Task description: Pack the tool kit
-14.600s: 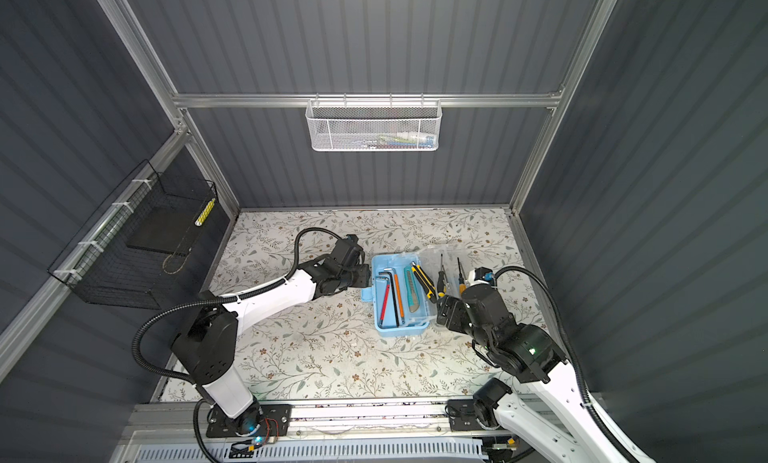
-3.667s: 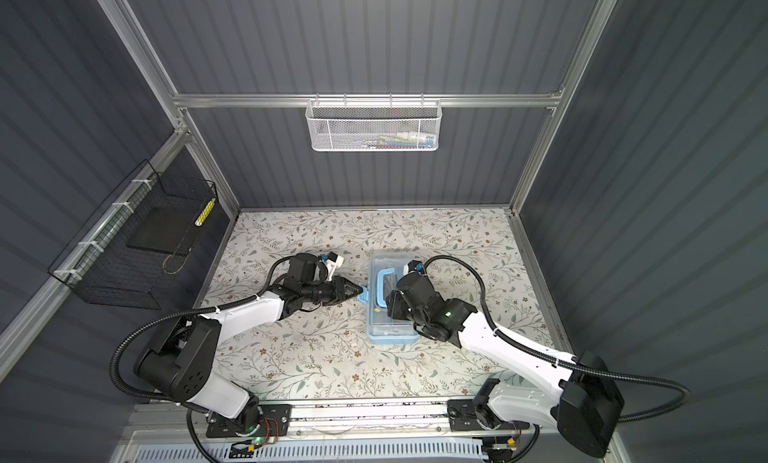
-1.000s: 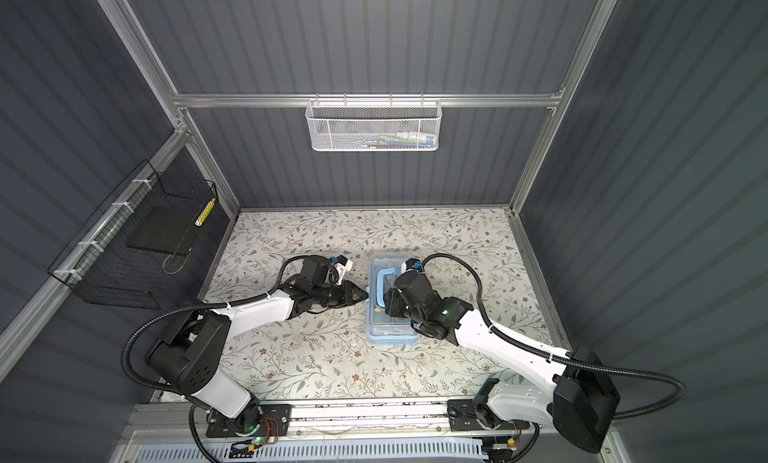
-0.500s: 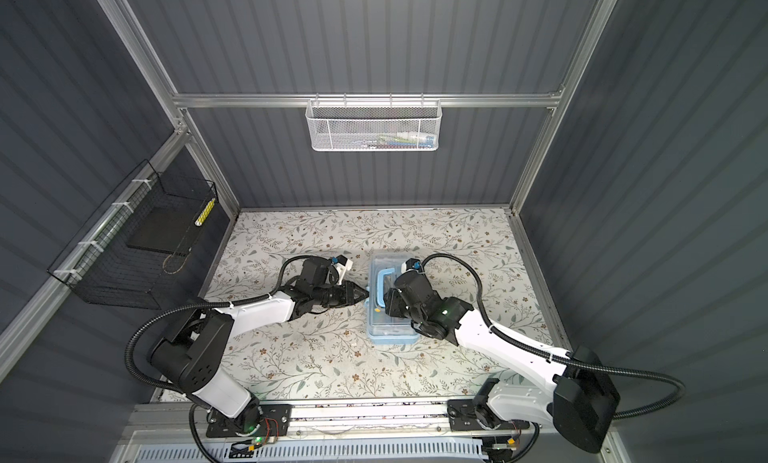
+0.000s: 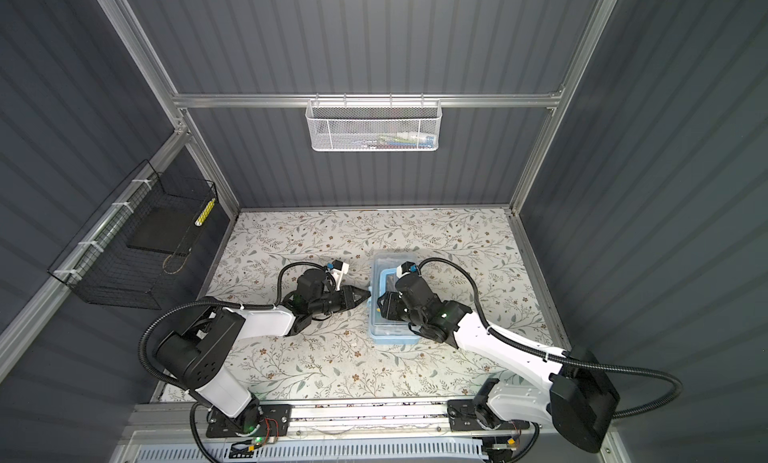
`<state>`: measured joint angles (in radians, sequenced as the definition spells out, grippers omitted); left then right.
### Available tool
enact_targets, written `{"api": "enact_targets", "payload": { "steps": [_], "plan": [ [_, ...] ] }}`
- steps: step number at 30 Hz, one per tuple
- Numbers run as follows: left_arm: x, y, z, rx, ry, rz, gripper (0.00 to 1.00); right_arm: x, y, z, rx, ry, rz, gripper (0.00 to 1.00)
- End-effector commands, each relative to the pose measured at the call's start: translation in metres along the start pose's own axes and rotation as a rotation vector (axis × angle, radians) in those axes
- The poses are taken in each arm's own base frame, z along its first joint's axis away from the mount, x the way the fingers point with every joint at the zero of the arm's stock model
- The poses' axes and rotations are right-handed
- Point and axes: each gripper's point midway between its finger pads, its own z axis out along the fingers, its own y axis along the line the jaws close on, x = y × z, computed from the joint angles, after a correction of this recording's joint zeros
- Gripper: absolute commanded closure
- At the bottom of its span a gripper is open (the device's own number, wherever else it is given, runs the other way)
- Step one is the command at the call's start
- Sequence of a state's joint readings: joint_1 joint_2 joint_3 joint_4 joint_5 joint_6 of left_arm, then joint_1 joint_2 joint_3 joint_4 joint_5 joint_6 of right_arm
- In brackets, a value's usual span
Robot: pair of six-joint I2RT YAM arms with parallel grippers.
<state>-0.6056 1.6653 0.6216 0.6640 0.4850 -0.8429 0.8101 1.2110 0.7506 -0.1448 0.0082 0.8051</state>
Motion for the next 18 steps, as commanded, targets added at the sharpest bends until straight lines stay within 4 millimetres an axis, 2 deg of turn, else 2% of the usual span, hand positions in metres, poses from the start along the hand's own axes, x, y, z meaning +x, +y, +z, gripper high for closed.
{"api": "enact_targets", "payload": {
  "steps": [1,8,18],
  "plan": [
    [0.023,0.006,0.006,0.006,0.041,-0.041,0.71,0.052,-0.042,0.010,0.119,0.180,0.028,0.51],
    [0.024,0.006,0.007,0.020,0.018,-0.058,0.72,0.064,-0.049,0.016,0.116,0.209,0.036,0.52],
    [0.028,0.003,0.009,0.100,-0.047,-0.102,0.73,0.070,-0.046,0.023,0.079,0.234,0.009,0.52]
  ]
}}
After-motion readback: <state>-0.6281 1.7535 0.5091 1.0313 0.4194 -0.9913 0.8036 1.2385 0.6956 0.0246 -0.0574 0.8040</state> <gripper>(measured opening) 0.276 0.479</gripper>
